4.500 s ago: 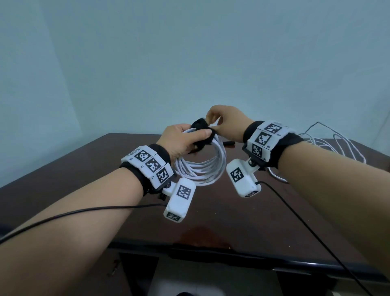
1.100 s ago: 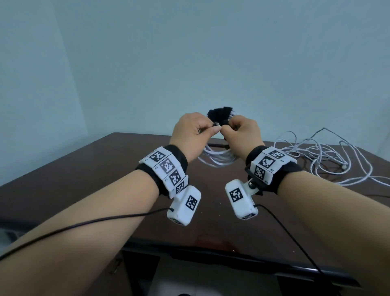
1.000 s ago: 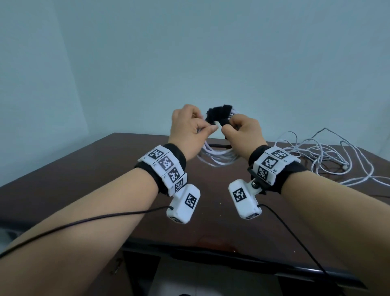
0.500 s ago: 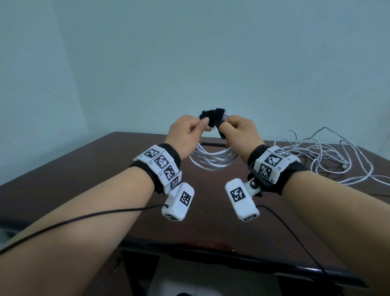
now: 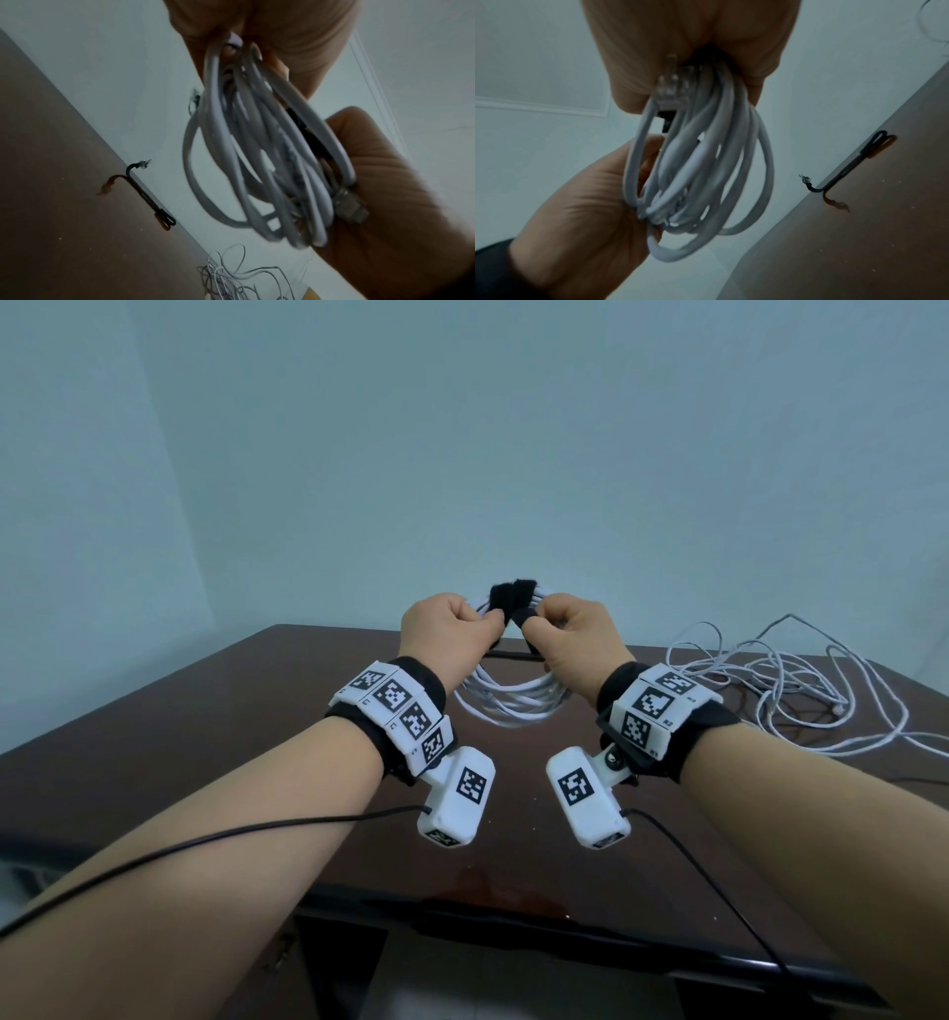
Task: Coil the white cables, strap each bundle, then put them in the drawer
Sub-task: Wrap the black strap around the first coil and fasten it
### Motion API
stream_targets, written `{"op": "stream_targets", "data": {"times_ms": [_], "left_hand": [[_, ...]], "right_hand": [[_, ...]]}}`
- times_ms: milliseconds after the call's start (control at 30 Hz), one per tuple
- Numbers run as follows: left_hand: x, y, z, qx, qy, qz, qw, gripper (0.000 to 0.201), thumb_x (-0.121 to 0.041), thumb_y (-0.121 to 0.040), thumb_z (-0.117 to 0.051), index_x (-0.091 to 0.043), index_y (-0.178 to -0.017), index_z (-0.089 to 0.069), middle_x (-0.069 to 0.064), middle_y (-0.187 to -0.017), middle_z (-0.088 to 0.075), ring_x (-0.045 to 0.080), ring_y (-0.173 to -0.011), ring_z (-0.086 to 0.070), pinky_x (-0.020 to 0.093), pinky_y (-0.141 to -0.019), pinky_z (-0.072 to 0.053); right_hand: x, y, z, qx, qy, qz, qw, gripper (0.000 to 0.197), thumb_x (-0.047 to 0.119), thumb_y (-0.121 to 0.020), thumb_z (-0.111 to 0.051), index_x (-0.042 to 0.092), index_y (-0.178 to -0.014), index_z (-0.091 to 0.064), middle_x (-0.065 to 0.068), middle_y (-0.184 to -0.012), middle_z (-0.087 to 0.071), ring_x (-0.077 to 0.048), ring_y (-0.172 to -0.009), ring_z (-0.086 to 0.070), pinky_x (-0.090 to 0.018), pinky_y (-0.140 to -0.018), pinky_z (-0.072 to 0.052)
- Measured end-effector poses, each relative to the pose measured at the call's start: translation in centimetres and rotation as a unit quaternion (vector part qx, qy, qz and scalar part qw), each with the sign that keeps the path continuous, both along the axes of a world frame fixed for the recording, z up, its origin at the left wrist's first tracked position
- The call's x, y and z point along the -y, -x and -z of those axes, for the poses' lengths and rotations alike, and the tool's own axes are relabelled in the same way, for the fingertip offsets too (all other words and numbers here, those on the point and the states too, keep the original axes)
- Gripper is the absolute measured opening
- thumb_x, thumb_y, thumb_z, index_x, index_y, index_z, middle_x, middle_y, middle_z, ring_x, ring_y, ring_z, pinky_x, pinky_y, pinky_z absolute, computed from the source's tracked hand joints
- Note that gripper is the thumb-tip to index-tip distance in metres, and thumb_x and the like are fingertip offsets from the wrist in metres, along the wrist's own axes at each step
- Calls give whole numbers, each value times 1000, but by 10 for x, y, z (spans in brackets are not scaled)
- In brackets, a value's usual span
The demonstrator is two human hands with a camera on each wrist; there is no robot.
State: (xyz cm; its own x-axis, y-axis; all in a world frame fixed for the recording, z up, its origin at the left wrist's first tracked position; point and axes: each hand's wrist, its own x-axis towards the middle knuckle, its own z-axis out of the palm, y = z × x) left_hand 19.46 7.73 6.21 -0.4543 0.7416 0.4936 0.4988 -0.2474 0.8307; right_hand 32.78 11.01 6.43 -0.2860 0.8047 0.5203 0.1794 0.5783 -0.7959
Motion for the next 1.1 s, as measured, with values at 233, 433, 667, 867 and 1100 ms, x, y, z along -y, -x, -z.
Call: {"op": "stream_targets", "data": {"times_ms": [233, 433, 667, 867, 1100], "left_hand": [[-4, 5, 3, 60, 6, -13, 998, 50, -25, -73, -79, -14, -94, -35, 1, -88, -46, 23, -73, -62, 40, -75, -56], [-3, 9, 7, 44, 105, 67, 991, 50, -30, -84, -69, -21, -122, -38, 5, -84, -61, 16, -60, -64, 31, -68, -54], [-4, 15, 8, 241, 129, 218, 937, 3, -8, -88, -63, -7, -88, -60, 6, -66, -65, 8, -44, -56, 20, -49, -49], [2, 16, 5, 450, 114, 303, 832, 23, -27, -84, -65, -8, -96, -68, 9, -85, -69, 21, -79, -64, 39, -86, -51], [-5, 26, 2, 493, -34, 160, 854, 28, 0, -93, -53, -10, -119, -51, 1, -71, -73, 14, -75, -69, 28, -69, -56]], "right_hand": [[0, 0, 2, 25, -46, -2, 999, 21, 3, -81, -55, 5, -63, -45, -7, -60, -30, -12, -55, -30, -19, -47, -24], [0, -2, 6, 46, -48, -8, 998, 27, 2, -81, -54, 7, -59, -40, -3, -56, -28, -11, -52, -29, -21, -49, -26], [2, -6, 8, 45, -44, -13, 998, 20, 2, -79, -56, 1, -62, -46, -4, -54, -35, -11, -52, -33, -17, -46, -28], [-1, -9, 14, 36, -15, 1, 999, 25, 6, -80, -56, 8, -59, -43, -9, -58, -38, -15, -56, -36, -23, -54, -32], [4, -9, 18, 57, -4, 5, 998, 24, 6, -77, -59, 7, -60, -41, -8, -60, -32, -15, -55, -30, -24, -50, -26]]}}
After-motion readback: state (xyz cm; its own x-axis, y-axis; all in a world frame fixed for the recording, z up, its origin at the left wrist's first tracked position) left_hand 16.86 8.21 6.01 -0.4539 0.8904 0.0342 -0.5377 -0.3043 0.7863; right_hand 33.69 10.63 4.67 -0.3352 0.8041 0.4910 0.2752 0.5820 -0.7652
